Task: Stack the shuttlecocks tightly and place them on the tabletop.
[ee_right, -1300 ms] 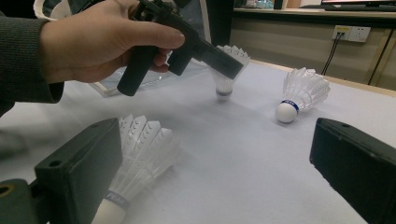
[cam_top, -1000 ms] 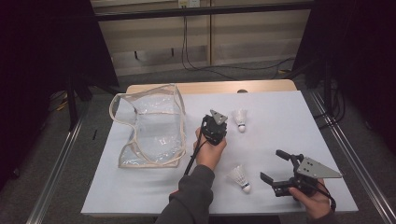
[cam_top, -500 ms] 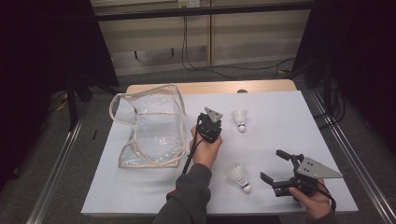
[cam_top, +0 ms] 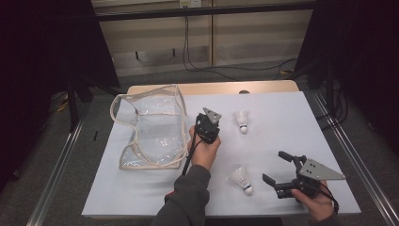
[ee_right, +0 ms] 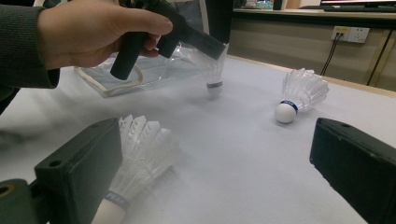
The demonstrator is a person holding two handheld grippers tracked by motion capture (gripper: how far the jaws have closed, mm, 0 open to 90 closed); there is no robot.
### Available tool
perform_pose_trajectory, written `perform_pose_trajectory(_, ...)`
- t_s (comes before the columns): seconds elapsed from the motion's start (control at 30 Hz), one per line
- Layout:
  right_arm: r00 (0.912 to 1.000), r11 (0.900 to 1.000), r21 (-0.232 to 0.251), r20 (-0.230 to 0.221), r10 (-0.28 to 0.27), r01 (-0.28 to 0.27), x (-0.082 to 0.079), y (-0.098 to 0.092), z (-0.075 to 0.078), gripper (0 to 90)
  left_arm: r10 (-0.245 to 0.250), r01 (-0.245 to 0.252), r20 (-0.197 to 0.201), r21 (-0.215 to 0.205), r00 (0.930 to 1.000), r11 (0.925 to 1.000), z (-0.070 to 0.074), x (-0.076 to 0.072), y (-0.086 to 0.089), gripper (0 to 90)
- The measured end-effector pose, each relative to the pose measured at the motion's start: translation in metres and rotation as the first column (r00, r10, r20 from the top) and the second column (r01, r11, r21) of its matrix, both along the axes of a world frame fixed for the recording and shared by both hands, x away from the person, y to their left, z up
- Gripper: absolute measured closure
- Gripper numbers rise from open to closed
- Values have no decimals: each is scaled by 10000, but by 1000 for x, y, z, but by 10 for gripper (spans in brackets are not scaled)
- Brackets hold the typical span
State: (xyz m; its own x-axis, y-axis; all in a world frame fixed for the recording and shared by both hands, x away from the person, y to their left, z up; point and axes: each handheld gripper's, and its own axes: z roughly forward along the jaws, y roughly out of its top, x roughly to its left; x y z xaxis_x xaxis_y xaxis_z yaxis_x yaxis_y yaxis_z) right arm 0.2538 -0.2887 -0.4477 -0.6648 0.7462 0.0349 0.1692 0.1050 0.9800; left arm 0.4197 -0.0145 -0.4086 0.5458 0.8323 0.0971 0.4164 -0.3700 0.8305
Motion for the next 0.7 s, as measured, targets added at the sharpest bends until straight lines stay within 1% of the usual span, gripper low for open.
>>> perform_pose_trajectory(0.07,10000,10000,14,26,-17,17,0,0,0,15,10,-10,-14,74,10000,10000,1,0,2,900)
perform_pose_trajectory(0.13,10000,10000,-7,-3,-11,11,0,0,0,15,5,-5,-61,15,10000,10000,1,-1,3,900)
perform_pose_trajectory(0.17,10000,10000,-24,2,-23,23,0,0,0,15,13,-12,-85,81,10000,10000,2,-1,4,900)
perform_pose_trajectory(0.3,10000,10000,-24,-6,-29,29,0,0,0,15,103,-103,-84,73,9999,9999,3,-1,6,900)
perform_pose_trajectory(0.37,10000,10000,-54,2,-19,19,0,0,0,15,90,-88,-112,164,9999,9998,2,0,6,900)
perform_pose_trajectory(0.5,10000,10000,-22,-15,-23,23,-1,0,0,15,45,-40,-211,224,9998,9997,-1,0,3,900)
perform_pose_trajectory(0.7,10000,10000,-28,-10,-24,24,-1,0,0,15,-152,154,-265,76,9995,9999,-4,-1,-4,899)
